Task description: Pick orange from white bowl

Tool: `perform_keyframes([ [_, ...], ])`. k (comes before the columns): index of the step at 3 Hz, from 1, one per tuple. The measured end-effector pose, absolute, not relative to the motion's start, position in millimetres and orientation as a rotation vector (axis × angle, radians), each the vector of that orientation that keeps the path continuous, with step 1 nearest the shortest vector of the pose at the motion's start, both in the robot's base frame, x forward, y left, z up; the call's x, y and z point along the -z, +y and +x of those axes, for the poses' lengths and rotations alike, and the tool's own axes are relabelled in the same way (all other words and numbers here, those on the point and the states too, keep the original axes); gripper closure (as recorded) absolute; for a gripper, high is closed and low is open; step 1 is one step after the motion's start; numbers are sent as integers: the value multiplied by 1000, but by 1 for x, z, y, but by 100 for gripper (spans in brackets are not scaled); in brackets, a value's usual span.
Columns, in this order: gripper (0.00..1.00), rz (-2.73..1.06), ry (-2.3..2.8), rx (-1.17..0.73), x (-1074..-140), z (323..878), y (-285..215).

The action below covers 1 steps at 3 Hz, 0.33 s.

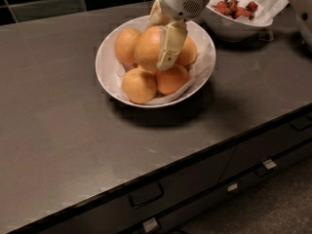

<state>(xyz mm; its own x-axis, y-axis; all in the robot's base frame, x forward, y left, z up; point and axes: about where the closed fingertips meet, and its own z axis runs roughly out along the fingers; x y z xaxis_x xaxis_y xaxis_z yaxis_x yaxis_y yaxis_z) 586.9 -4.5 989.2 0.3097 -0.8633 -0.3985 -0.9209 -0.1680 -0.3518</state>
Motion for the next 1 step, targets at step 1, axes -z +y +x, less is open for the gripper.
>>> perform_keyframes([
  [1,100,-2050,1573,-144,-990,586,-5],
])
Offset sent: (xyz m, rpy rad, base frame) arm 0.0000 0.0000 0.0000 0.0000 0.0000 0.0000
